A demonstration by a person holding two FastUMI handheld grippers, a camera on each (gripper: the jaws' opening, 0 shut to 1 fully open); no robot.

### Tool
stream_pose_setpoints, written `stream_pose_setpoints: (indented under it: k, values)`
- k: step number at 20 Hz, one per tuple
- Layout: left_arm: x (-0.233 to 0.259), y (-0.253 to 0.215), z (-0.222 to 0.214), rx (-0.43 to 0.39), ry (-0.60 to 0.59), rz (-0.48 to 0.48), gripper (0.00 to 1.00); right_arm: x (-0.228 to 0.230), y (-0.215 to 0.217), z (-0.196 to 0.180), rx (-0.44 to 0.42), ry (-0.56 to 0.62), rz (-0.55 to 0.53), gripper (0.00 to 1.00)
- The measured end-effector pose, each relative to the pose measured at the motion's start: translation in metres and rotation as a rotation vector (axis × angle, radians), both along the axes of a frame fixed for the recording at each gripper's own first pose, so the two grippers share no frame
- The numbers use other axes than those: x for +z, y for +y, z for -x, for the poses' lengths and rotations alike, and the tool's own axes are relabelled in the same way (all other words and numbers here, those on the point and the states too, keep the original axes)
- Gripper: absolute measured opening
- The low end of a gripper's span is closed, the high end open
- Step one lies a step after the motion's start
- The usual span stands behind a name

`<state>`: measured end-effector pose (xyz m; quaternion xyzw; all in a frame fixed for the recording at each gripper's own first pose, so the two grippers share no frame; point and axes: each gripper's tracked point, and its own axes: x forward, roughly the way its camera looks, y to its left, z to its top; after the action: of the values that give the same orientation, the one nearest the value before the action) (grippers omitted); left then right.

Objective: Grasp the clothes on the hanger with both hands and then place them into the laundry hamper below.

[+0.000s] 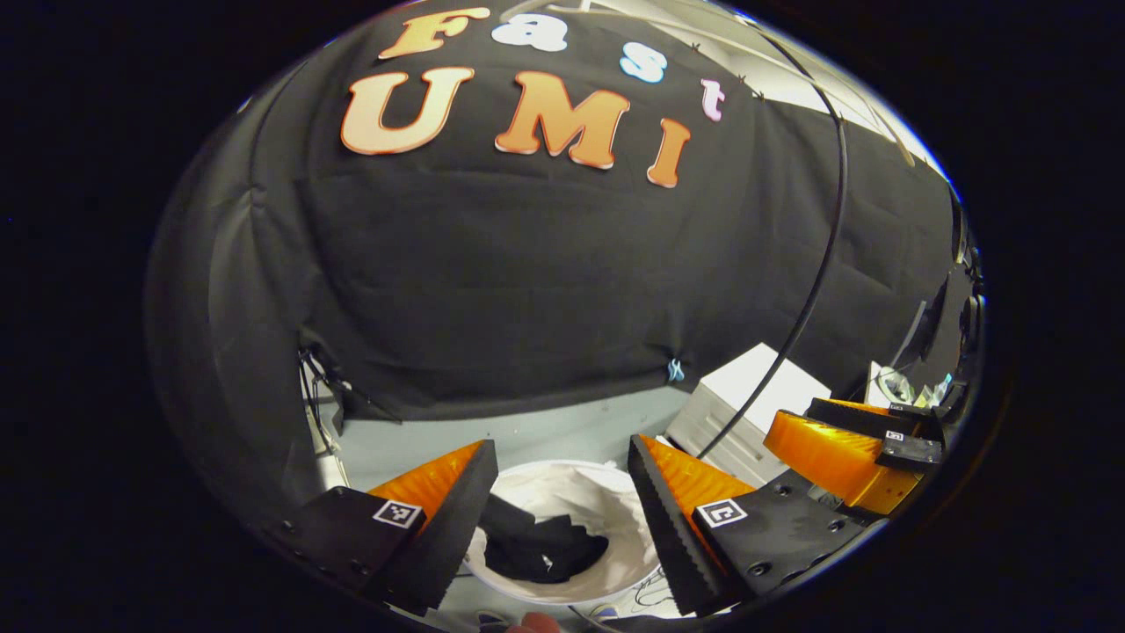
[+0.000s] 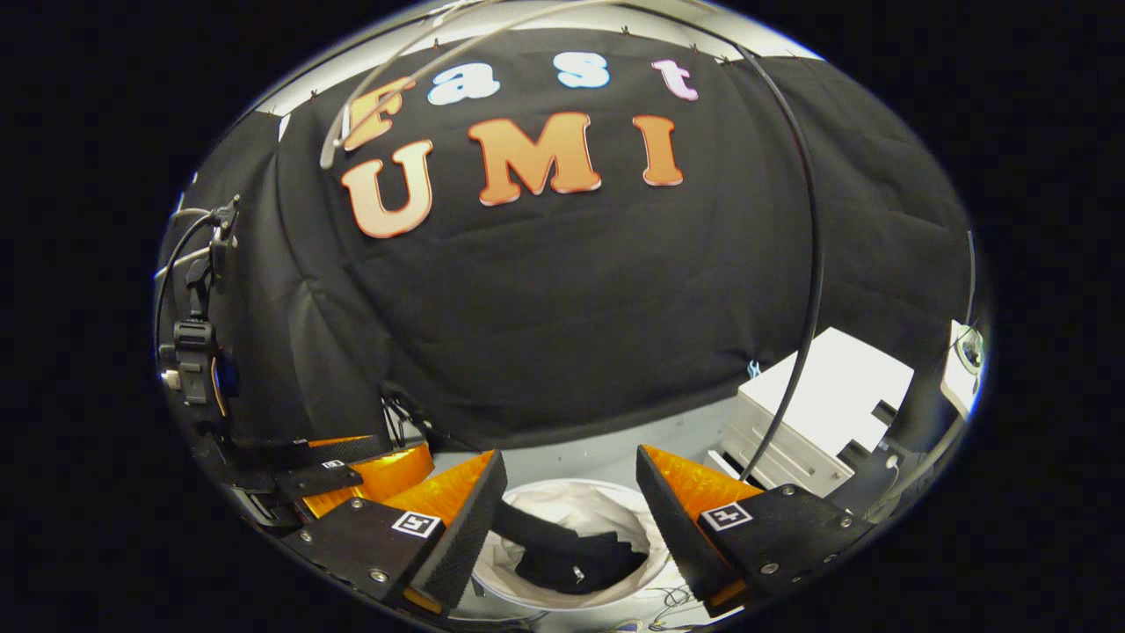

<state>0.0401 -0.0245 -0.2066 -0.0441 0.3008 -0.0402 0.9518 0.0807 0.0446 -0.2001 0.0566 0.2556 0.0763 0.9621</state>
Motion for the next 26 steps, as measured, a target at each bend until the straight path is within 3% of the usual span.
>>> stream_pose_setpoints:
  k: [9,14,15,23,25,26]
  values:
    - [0.141,-0.009,-0.015,-0.02,-0.315,-0.043,1.0,0.141,0.007,0.004,0.022,-0.26,-0.017,0.92]
    - [0.193,-0.007,-0.01,-0.011,-0.415,-0.047,0.94,0.201,0.008,0.012,0.026,-0.381,-0.032,0.92]
    - [0.198,-0.006,-0.007,-0.008,-0.433,-0.044,0.97,0.21,0.008,0.013,0.028,-0.398,-0.031,0.92]
    - [0.245,0.001,0.016,0.008,-0.537,-0.038,0.94,0.25,-0.004,0.042,-0.011,-0.486,-0.026,0.92]
    - [0.253,0.005,0.021,0.019,-0.564,-0.042,0.94,0.254,-0.007,0.047,-0.023,-0.498,-0.017,0.95]
    - [0.256,0.005,0.022,0.023,-0.573,-0.047,0.93,0.255,-0.009,0.049,-0.026,-0.504,-0.009,0.92]
